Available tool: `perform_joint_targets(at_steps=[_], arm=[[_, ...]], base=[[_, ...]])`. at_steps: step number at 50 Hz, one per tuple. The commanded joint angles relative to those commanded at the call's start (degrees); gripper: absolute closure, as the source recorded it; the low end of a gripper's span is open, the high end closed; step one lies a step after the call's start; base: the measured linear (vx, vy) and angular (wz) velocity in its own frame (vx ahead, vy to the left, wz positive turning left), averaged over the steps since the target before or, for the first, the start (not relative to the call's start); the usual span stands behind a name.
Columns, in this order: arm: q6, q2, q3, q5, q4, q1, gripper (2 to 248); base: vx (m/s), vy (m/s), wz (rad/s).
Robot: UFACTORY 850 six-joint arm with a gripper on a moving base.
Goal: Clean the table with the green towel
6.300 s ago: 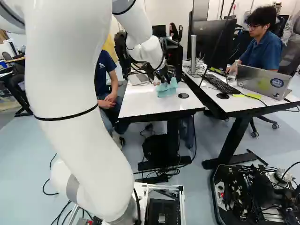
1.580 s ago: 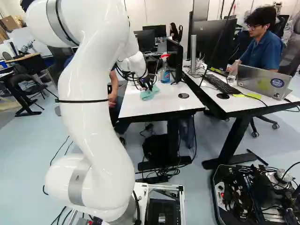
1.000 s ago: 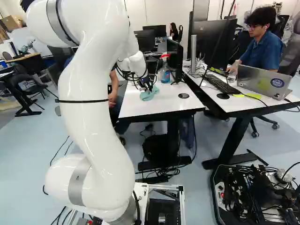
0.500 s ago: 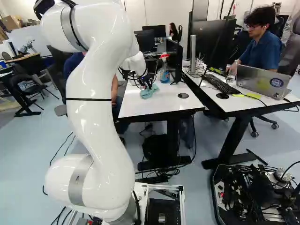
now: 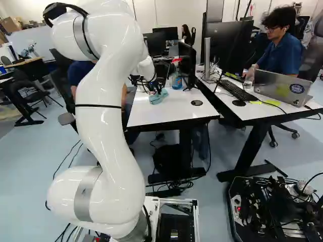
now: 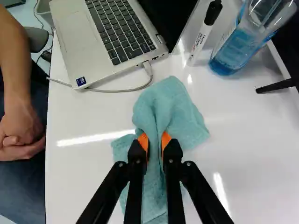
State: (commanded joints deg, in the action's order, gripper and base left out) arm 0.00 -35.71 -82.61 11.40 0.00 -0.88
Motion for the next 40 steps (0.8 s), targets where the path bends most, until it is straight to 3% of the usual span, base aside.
perform_joint_targets(at_steps=[40], arm=[[0.0, 8.29, 11.3, 0.0, 0.0, 0.43, 199]], base=[[0.0, 0.0, 0.001]])
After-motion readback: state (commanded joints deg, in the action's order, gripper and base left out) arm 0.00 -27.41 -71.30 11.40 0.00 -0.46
